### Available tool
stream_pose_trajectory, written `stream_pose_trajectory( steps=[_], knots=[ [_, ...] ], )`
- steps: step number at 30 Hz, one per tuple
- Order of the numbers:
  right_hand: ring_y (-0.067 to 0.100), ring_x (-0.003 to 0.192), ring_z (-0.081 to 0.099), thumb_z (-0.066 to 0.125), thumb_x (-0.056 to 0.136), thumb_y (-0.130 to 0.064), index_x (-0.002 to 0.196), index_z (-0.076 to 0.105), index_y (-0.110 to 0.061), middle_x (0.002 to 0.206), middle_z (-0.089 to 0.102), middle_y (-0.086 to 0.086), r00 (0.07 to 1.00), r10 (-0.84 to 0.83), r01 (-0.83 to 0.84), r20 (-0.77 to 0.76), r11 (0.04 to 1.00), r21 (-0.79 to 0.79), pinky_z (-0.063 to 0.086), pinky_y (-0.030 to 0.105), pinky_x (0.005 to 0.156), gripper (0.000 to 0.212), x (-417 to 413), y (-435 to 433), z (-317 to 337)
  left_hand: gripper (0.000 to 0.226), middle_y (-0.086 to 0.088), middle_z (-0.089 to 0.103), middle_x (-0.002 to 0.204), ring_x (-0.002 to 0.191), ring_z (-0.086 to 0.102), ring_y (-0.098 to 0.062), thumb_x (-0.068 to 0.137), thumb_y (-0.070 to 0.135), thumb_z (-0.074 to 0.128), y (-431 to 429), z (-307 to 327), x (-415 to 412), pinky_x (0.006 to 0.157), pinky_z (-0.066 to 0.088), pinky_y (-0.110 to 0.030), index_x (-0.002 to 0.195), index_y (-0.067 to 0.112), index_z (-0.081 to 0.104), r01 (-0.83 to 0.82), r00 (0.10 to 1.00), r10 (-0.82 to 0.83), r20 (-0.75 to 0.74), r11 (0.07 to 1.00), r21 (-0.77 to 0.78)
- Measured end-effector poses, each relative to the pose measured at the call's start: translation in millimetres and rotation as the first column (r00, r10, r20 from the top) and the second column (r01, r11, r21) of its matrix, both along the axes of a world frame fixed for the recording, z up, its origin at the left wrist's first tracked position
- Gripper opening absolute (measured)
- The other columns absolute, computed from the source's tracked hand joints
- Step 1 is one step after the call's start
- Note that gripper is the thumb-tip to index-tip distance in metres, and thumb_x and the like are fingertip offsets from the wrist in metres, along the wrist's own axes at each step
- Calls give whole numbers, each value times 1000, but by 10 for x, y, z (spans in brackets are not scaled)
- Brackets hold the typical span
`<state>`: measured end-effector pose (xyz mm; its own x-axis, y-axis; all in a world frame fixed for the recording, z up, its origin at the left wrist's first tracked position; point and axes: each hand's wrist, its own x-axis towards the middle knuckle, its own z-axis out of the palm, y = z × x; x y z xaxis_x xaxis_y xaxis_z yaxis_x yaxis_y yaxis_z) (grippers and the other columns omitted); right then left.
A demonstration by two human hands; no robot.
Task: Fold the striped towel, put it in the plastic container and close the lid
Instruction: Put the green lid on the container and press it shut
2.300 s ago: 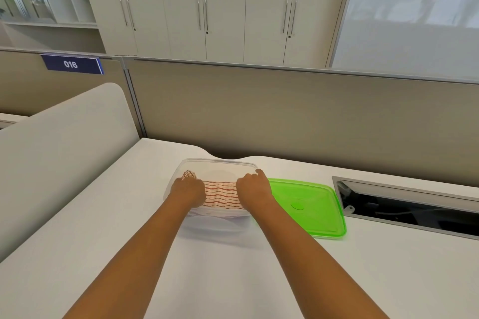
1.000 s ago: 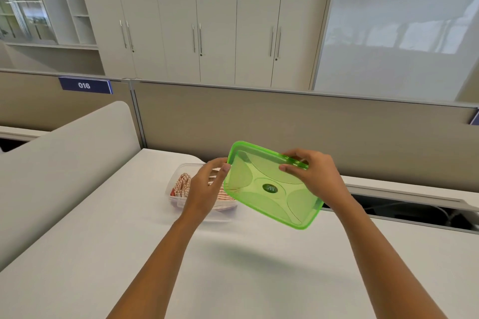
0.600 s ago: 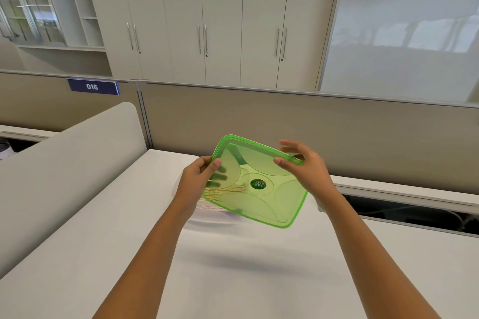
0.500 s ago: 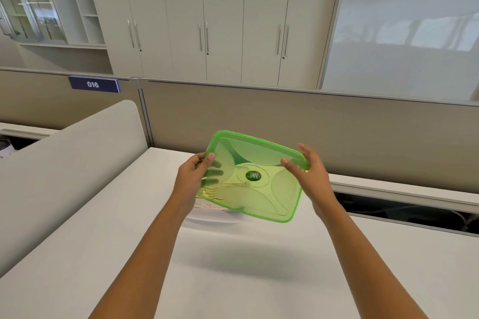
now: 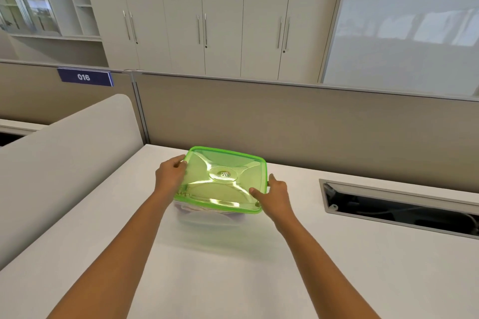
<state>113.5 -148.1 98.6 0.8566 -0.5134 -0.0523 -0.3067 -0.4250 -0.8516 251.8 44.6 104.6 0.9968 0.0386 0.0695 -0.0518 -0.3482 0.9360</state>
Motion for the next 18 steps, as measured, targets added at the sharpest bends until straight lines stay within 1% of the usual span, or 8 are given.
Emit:
stream_pose_trajectory(
  steps=[1, 2, 3, 5, 7, 10, 13, 18],
  knots=[
    [33, 119, 50, 63, 88, -24, 143, 30, -5, 136, 34, 16, 1000, 2, -2, -19, 1000, -14, 44, 35, 98, 67, 39, 36, -6, 33, -11, 65, 122, 111, 57, -32, 91, 15, 50, 10, -24, 44, 96, 43, -36, 121, 11, 63, -13, 1000, 13, -9, 999, 34],
    [33, 119, 50, 63, 88, -24, 143, 31, -7, 135, 34, 16, 1000, 8, -8, -24, 1000, -16, 42, 37, 100, 65, 79, 67, -19, 33, -12, 64, 125, 116, 55, -32, 91, 14, 51, 15, -49, 87, 100, 41, -36, 121, 9, 63, -24, 1000, 25, -18, 998, 61],
    [34, 118, 51, 62, 88, -23, 139, 35, -8, 132, 35, 16, 999, 17, -18, -28, 1000, -21, 43, 38, 101, 60, 112, 94, -30, 33, -13, 62, 128, 119, 54, -32, 91, 13, 51, 21, -74, 120, 102, 40, -35, 121, 7, 63, -31, 999, 33, -23, 996, 85],
    [34, 116, 52, 61, 89, -23, 134, 42, -7, 130, 37, 17, 997, 32, -37, -63, 997, -65, 42, 36, 100, 51, 177, 127, -71, 33, -13, 61, 129, 122, 51, -32, 91, 11, 50, 24, -127, 175, 103, 38, -33, 121, 5, 63, -41, 998, 46, -35, 991, 130],
    [33, 117, 52, 59, 90, -25, 133, 42, -5, 132, 36, 16, 994, 37, -48, -100, 993, -111, 40, 34, 98, 51, 225, 140, -106, 33, -13, 61, 130, 124, 50, -32, 91, 10, 49, 22, -178, 220, 103, 37, -32, 121, 5, 63, -42, 998, 49, -40, 987, 158],
    [32, 120, 50, 58, 91, -25, 135, 40, -3, 134, 35, 16, 994, 37, -52, -103, 989, -140, 39, 32, 99, 53, 283, 144, -150, 34, -14, 60, 131, 126, 48, -31, 91, 10, 49, 11, -255, 277, 106, 35, -35, 122, 5, 62, -46, 998, 53, -45, 986, 158],
    [30, 121, 49, 59, 91, -26, 136, 40, -3, 133, 37, 15, 995, 40, -54, -88, 985, -163, 38, 30, 100, 54, 323, 153, -169, 34, -13, 60, 131, 126, 49, -32, 91, 12, 49, 15, -310, 311, 106, 37, -37, 122, 7, 62, -78, 995, 87, -57, 986, 148],
    [33, 124, 44, 60, 90, -27, 138, 39, -4, 134, 37, 15, 996, 40, -55, -85, 981, -184, 36, 33, 102, 57, 381, 147, -191, 33, -13, 61, 130, 125, 49, -31, 91, 11, 50, 33, -368, 344, 106, 36, -35, 120, 6, 63, -72, 994, 80, -70, 991, 109]
  ],
)
